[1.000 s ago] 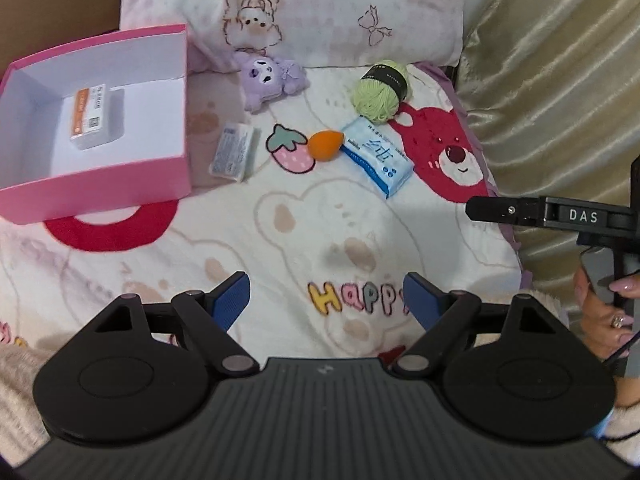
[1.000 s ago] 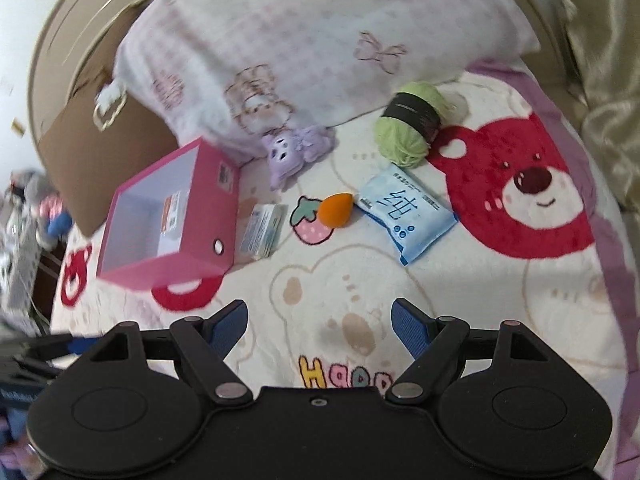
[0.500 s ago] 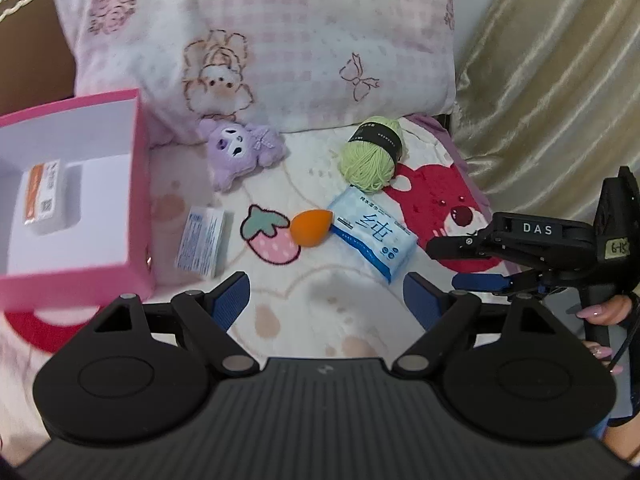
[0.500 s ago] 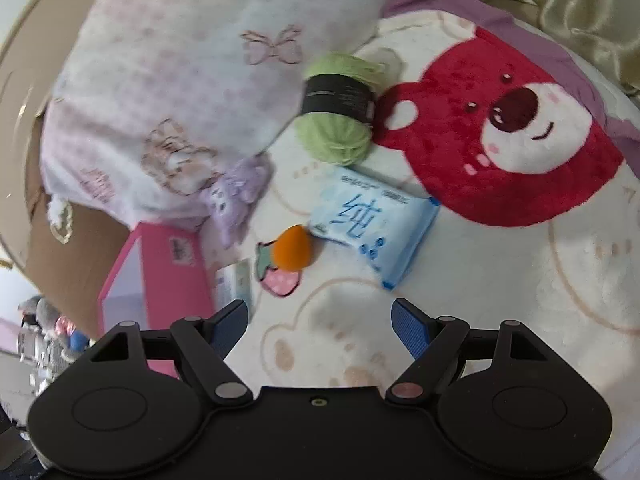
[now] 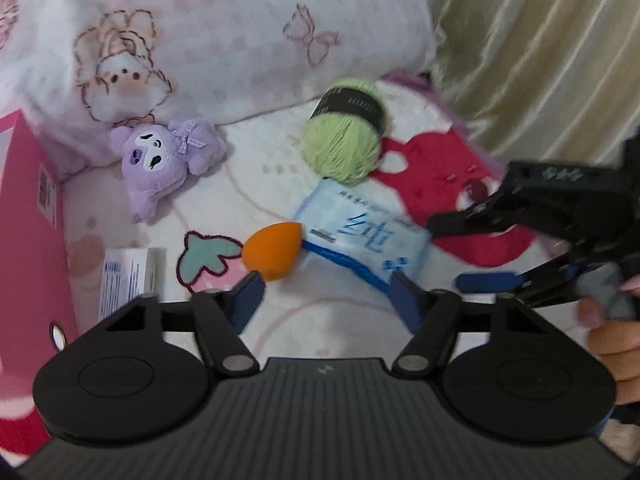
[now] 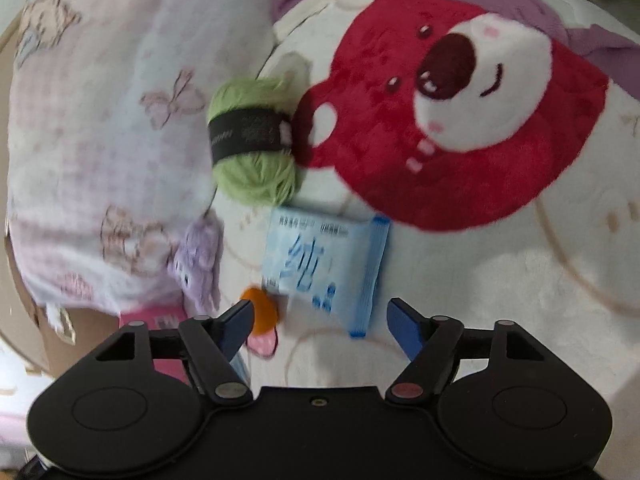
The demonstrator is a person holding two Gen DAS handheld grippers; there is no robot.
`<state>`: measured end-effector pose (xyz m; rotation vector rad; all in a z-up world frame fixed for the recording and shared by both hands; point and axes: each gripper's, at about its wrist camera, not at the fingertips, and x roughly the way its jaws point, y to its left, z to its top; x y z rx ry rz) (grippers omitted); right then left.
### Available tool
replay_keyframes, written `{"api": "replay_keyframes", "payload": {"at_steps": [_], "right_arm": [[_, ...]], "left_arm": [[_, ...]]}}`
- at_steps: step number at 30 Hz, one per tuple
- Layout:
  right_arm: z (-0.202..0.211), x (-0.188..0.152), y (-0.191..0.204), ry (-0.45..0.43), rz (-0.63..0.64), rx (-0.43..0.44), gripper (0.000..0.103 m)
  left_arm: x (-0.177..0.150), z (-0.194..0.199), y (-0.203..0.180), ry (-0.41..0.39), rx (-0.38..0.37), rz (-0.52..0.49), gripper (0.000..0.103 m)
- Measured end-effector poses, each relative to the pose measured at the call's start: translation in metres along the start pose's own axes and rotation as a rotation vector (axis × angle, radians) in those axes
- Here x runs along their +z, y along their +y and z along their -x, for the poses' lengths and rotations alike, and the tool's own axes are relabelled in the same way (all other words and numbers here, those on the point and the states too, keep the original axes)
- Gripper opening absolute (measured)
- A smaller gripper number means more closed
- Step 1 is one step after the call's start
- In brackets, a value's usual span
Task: Organize objects
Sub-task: 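Close the left gripper on the blue-and-white wet-wipes pack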
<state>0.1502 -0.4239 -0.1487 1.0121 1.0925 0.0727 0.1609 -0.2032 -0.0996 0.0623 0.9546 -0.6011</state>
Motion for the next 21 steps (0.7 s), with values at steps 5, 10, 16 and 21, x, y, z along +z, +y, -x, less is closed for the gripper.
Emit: {"api": "replay_keyframes", "payload": {"at_steps": [5, 10, 16, 21], "right_arm": [[-0.007, 0.006, -0.002, -0.024, -0.008, -0.031, 0.063], [-0.013, 0.009, -0.004, -0.036, -0.029, -0.039, 0.053], [-0.029, 0.011, -0.008, -0.003, -0.057, -0.058, 0.051], [-0.038, 0.014, -0.021, 0.029, -0.137, -0.038, 0.049]], "left_arm": [[0.012, -0.026, -0.003, -0.013, -0.008, -0.057, 0.057], [0.029, -0.047, -0.013, -0.022, 0.005, -0.141, 0.055], [0.055, -0.088, -0.012, 0.08, -0.017, -0.144, 0.054], [0.065, -0.108, -0.007, 0.13, -0.027, -0.171, 0.051]]}}
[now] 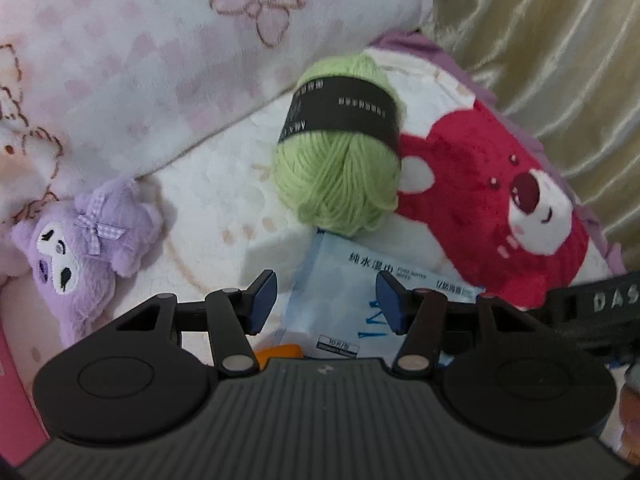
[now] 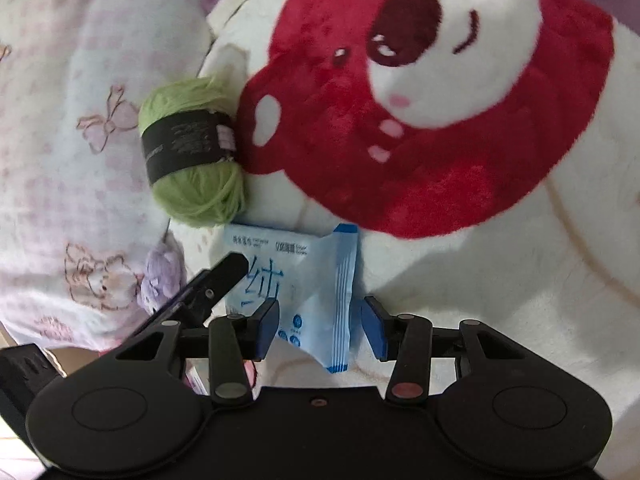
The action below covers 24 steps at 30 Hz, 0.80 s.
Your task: Organize objects
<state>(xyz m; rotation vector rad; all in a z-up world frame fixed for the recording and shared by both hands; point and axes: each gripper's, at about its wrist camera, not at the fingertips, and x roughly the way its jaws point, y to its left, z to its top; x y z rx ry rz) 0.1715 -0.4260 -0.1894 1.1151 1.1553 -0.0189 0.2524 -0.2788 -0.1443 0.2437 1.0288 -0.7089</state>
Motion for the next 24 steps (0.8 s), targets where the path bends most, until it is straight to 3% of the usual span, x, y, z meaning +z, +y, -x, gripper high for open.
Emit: {"api": "replay_keyframes", "payload": {"at_steps": [2, 9, 15, 19, 24], "right_arm": [[-0.001, 0.0, 0.002, 0.004, 0.002, 0.01, 0.041], [0.002, -0.002, 0.014, -0.036, 0.088, -0.047, 0.032], [0.019, -0.004, 0.03, -0.146, 0.255, -0.181, 0.032], [0.015, -0.002, 0.024, -0.135, 0.258, -0.207, 0.034], [0.009, -0.001, 0.021, -0.13, 0.222, -0.209, 0.036]], "left_arm": [[-0.002, 0.0, -0.001, -0.001, -0.032, -0.002, 0.047], [-0.011, 0.009, -0.003, -0.008, -0.08, 0.012, 0.039], [-0.017, 0.017, -0.019, 0.012, -0.153, -0.012, 0.039], [-0.022, 0.013, -0.023, 0.008, -0.139, 0.002, 0.039], [-0.027, 0.01, -0.015, -0.005, -0.157, 0.12, 0.038]]}}
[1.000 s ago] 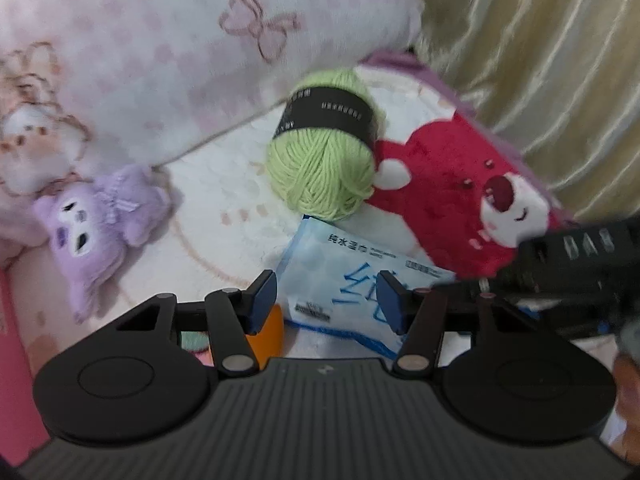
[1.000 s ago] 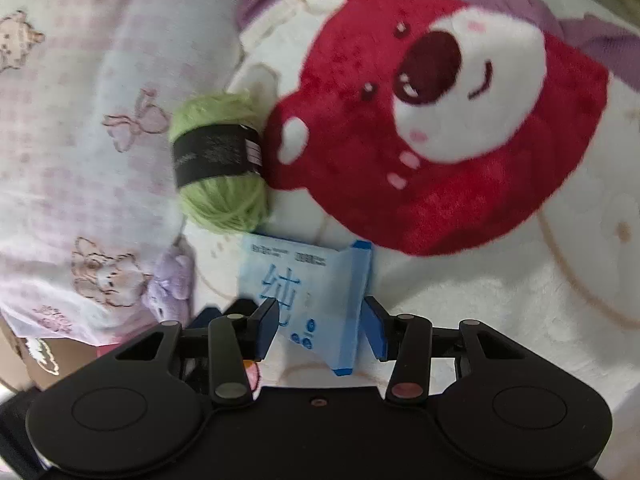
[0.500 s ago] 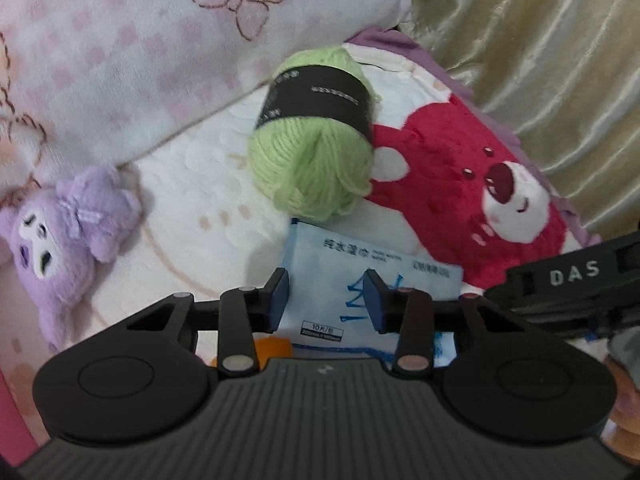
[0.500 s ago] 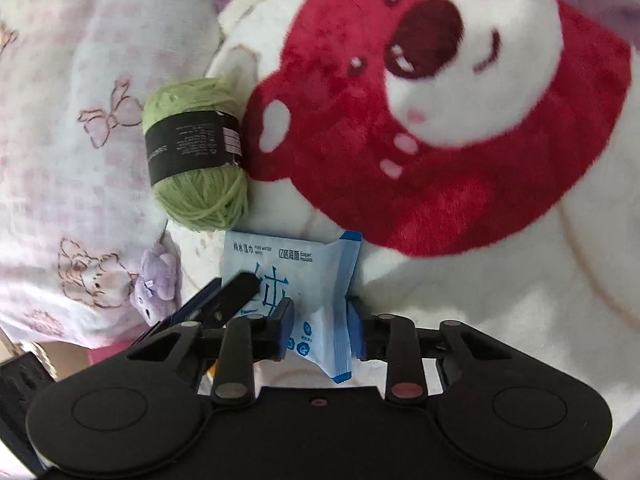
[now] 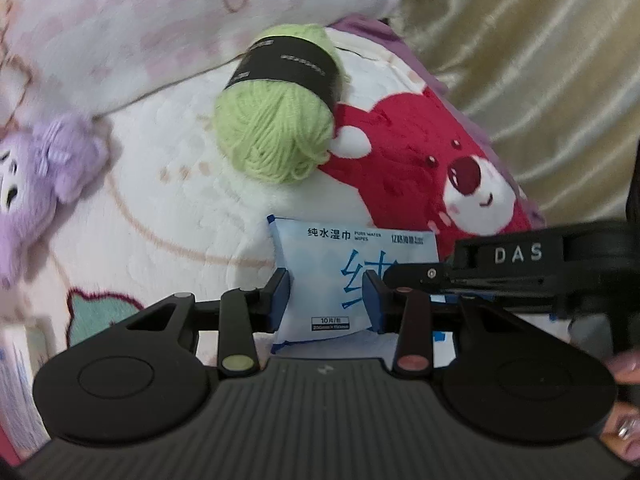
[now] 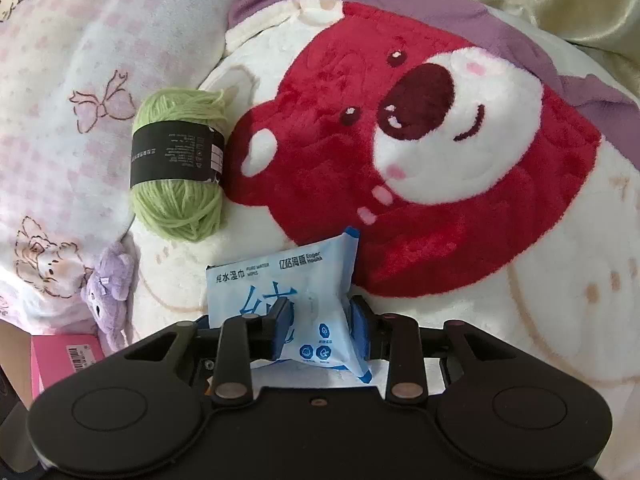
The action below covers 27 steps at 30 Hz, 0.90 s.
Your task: Organize objects
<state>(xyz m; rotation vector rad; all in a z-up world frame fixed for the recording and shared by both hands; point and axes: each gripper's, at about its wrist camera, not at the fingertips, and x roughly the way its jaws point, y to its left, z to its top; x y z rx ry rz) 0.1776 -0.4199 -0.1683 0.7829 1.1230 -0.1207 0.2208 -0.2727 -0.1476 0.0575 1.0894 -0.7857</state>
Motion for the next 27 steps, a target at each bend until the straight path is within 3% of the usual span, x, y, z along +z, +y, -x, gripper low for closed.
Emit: {"api": "replay_keyframes", "payload": {"at_steps": [4, 8, 14, 20, 27], "right_arm": [[0.006, -0.003, 0.007, -0.015, 0.058, -0.026, 0.037], [0.012, -0.003, 0.007, -0.019, 0.078, -0.007, 0.037], [0.02, -0.005, 0.01, -0.013, 0.128, 0.04, 0.037], [0.034, -0.013, 0.025, -0.077, 0.219, 0.069, 0.037], [0.042, -0.025, 0.039, -0.033, 0.319, 0.154, 0.037]], "left_arm": [[-0.001, 0.008, 0.002, -0.027, -0.035, 0.07, 0.038], [-0.004, 0.02, -0.002, -0.05, -0.046, 0.072, 0.038], [-0.012, 0.038, -0.018, -0.067, 0.007, -0.005, 0.038], [-0.018, 0.065, -0.015, -0.109, 0.005, 0.049, 0.038], [-0.034, 0.098, -0.013, -0.137, 0.053, 0.085, 0.038]]}}
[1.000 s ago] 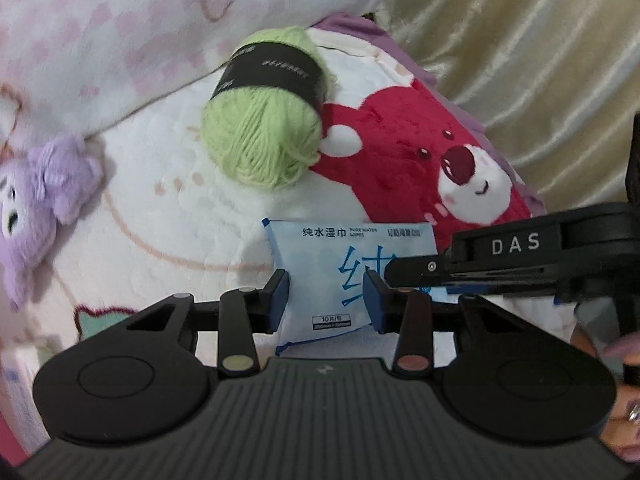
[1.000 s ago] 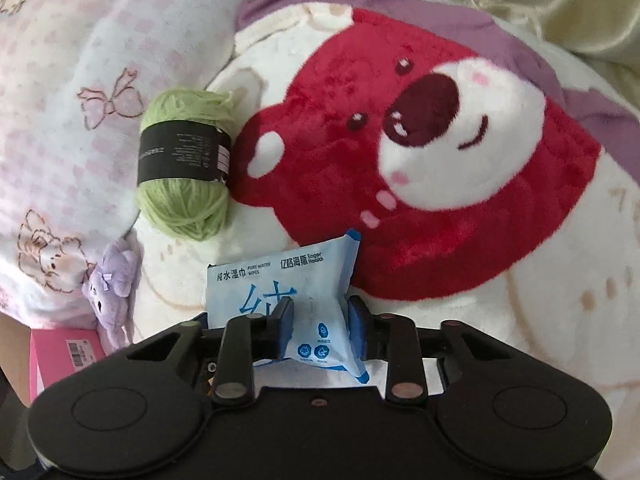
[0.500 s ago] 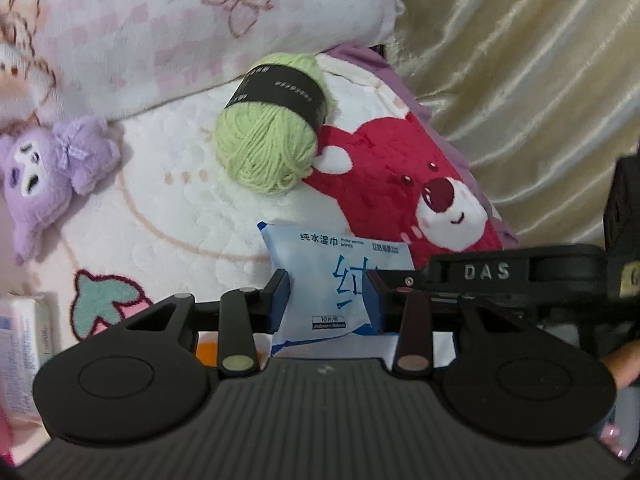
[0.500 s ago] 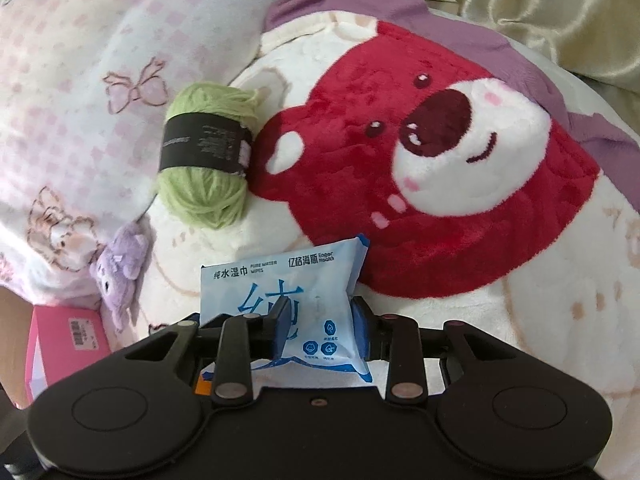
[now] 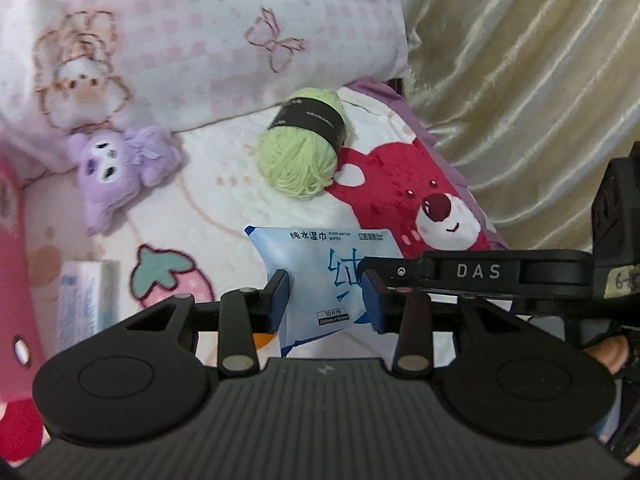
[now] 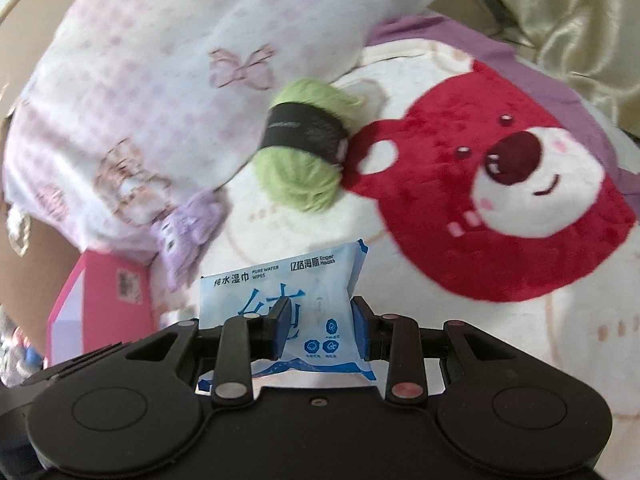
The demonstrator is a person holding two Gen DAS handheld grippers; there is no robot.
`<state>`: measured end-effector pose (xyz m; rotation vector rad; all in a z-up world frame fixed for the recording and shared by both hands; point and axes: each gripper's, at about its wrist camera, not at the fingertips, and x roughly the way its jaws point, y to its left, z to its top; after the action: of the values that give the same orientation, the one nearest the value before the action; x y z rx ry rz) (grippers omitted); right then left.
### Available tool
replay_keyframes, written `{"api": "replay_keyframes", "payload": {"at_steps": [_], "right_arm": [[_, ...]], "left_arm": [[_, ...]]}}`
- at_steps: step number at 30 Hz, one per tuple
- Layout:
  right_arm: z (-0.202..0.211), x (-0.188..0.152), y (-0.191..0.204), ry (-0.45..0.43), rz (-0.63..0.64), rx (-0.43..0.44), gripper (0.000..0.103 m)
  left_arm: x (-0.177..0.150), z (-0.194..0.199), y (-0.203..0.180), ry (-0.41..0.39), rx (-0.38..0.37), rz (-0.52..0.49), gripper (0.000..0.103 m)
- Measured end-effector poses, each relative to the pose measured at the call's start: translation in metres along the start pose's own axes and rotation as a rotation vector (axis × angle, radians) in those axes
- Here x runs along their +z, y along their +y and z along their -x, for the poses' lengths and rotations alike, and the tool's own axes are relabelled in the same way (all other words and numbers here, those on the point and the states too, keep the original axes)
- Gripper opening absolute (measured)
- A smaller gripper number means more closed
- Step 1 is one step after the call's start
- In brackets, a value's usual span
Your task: Organize objects
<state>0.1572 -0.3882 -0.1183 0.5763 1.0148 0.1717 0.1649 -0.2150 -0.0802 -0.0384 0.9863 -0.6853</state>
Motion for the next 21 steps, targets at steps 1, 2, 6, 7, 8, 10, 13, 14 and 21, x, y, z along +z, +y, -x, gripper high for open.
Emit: {"api": "replay_keyframes", "payload": {"at_steps": [1, 2, 6, 7, 8, 10, 13, 14, 21], "right_arm": [[0.001, -0.001, 0.002, 0.004, 0.01, 0.015, 0.037], [0.002, -0.003, 0.005, 0.009, 0.024, 0.032, 0.037], [0.003, -0.009, 0.021, 0.028, 0.102, 0.079, 0.037], [0.003, -0.01, 0.024, 0.035, 0.112, 0.089, 0.037], [0.004, -0.012, 0.027, 0.041, 0.124, 0.101, 0.037], [0.008, -0.015, 0.031, 0.048, 0.143, 0.127, 0.037], [0.014, -0.022, 0.036, 0.057, 0.165, 0.165, 0.037], [0.016, -0.024, 0.039, 0.057, 0.173, 0.175, 0.037], [0.026, -0.046, 0.055, 0.122, 0.226, 0.251, 0.037]], "left_arm": [[-0.002, 0.006, 0.001, -0.007, 0.006, 0.0, 0.038], [-0.003, 0.012, 0.002, -0.012, 0.016, -0.001, 0.038], [-0.01, 0.031, 0.004, -0.01, 0.06, 0.014, 0.038], [-0.012, 0.036, 0.006, -0.011, 0.064, 0.02, 0.038], [-0.014, 0.041, 0.007, -0.016, 0.066, 0.024, 0.038], [-0.018, 0.051, 0.009, -0.018, 0.068, 0.033, 0.038], [-0.025, 0.069, 0.009, -0.027, 0.072, 0.036, 0.038], [-0.028, 0.075, 0.008, -0.033, 0.079, 0.034, 0.038], [-0.046, 0.114, 0.011, -0.066, 0.103, 0.059, 0.038]]}}
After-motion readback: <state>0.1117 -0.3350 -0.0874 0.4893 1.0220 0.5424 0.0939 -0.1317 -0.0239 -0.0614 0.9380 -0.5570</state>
